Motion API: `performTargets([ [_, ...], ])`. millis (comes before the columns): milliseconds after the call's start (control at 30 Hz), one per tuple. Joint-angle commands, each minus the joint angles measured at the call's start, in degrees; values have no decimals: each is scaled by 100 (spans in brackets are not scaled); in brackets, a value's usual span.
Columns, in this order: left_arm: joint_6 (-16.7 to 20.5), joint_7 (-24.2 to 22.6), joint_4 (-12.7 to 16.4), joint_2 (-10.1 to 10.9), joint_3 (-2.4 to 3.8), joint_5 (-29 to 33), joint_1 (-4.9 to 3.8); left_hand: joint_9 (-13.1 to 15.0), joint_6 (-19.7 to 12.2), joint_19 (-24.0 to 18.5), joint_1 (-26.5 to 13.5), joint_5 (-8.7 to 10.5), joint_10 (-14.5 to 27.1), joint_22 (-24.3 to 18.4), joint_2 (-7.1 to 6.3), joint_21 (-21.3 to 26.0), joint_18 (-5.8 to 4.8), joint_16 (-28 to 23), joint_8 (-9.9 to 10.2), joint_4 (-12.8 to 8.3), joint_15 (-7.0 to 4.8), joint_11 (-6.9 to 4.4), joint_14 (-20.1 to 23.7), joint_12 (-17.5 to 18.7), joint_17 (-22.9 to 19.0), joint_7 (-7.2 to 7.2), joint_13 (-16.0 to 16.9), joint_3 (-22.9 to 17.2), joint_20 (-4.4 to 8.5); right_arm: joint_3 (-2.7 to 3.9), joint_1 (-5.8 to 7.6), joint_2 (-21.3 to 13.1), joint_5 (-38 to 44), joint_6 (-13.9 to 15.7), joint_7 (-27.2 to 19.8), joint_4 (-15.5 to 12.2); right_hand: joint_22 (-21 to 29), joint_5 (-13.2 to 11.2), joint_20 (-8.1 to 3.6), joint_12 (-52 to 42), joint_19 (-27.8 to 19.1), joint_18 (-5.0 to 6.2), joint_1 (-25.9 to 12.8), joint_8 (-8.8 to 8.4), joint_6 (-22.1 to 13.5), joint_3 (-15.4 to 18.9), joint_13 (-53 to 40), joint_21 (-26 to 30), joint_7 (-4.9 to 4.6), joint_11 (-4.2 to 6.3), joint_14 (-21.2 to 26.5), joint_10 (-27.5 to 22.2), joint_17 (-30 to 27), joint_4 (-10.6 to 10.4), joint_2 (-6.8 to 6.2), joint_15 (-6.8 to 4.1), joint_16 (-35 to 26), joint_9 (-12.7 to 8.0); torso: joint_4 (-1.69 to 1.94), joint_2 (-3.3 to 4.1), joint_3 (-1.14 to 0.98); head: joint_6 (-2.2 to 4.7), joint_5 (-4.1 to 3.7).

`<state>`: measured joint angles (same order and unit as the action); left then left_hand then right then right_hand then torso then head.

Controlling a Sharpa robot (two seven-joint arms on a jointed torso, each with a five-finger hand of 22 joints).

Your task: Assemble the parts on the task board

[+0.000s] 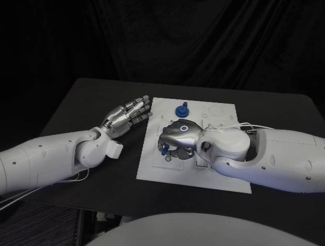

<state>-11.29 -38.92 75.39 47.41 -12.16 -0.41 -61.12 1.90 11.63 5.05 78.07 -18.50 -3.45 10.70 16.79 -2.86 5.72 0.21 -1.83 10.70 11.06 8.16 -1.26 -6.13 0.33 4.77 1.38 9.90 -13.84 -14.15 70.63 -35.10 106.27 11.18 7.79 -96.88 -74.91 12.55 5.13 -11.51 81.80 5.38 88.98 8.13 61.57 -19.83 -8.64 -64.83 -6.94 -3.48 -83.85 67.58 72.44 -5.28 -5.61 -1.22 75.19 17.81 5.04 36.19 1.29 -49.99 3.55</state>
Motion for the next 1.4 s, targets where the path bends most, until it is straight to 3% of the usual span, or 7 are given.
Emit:
performTargets([
  [33, -86, -705, 3, -10, 6, 31, 11, -8, -25, -14, -56, -24, 32, -5, 4, -8, 102, 26, 10, 39, 17, -11, 39, 23, -1, 6, -8, 4, -4, 2, -36, 3, 253, -196, -18, 8, -880, 5, -21, 16, -12, -59, 42, -30, -1, -3, -7, 15, -32, 4, -67, 61, -8, 37, -6, 25, -8, 0, -2, -4, 6, -1, 5],
  [1000, -102, -678, -23, -19, 6, 31, 27, -9, -33, -15, -51, -31, 35, -6, 1, -8, 101, 26, 11, 41, 18, -15, 39, 23, -1, 7, -7, -15, -4, 2, -127, -77, 336, -330, 6, 46, -870, -51, -15, 34, -36, -53, -15, -44, 44, 12, -11, 50, -27, 9, -39, 110, -60, 39, -21, 27, -57, 18, -10, -14, -6, -1, 18],
  [1400, -112, -669, -45, -30, 6, 31, 34, -10, -38, -16, -45, -34, 38, -7, -1, -8, 100, 25, 12, 37, 19, -16, 40, 27, -1, 5, -8, -25, -4, 2, -198, -47, 336, -301, -3, 79, -870, -79, -15, 40, -38, -53, -39, -49, 55, 20, -13, 48, -24, 12, -37, 120, -59, 33, -20, 26, -57, 25, -7, -14, 0, -1, 28],
])
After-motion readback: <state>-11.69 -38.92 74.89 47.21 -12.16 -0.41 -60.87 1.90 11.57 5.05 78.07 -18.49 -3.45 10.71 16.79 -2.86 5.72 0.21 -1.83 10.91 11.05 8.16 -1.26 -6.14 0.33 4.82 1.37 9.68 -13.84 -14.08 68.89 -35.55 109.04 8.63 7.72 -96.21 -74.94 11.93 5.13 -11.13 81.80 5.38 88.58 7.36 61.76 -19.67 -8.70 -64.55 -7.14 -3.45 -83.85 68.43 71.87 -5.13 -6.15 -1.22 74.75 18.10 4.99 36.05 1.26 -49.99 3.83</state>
